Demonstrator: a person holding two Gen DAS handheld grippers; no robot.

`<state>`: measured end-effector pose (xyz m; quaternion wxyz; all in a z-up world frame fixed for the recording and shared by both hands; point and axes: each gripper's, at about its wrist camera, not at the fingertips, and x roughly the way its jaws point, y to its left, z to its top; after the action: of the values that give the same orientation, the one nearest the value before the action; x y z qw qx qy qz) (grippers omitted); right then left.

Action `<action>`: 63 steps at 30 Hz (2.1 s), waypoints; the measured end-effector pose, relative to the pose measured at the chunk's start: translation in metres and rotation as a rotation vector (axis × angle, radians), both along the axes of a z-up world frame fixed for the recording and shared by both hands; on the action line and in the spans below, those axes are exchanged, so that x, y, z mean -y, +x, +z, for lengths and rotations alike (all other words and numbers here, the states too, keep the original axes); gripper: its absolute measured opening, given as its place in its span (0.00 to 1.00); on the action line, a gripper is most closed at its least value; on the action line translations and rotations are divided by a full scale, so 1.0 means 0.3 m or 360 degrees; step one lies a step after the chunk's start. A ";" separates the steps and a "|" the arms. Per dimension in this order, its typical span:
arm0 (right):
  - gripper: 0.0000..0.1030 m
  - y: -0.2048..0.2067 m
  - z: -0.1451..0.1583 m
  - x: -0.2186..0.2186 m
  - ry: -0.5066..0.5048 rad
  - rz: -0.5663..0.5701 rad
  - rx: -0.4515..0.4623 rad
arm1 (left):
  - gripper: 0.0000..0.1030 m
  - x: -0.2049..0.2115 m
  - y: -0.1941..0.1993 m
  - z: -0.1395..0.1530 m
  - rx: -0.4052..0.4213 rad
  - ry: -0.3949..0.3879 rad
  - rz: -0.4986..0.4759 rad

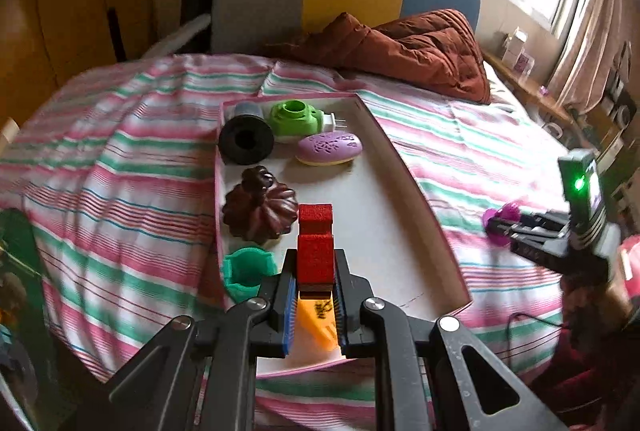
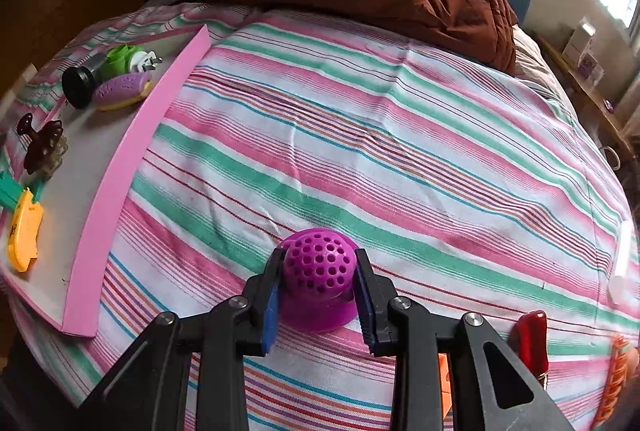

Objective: Organize rigid objects
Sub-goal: 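Lower the red block into the tray and open the left gripper, then carry the magenta cup into the tray and open the right gripper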

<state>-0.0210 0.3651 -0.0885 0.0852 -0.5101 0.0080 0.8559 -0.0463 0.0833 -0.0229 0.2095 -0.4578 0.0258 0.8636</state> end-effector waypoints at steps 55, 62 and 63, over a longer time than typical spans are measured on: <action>0.32 -0.004 0.010 0.022 0.0017 -0.0002 -0.0031 | 0.31 -0.060 0.008 0.084 -0.0283 -0.0210 0.0102; 0.32 -0.002 0.035 0.019 -0.0019 -0.0057 -0.0070 | 0.31 0.002 0.011 0.082 -0.0257 -0.0179 0.0148; 0.32 -0.001 0.050 0.022 -0.0026 -0.0066 -0.0088 | 0.31 0.008 0.011 0.080 -0.0251 -0.0173 0.0151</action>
<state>-0.0214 0.3586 -0.0736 0.0986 -0.4866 0.0279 0.8676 -0.0431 0.0809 0.0011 0.1405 -0.4000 0.0674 0.9032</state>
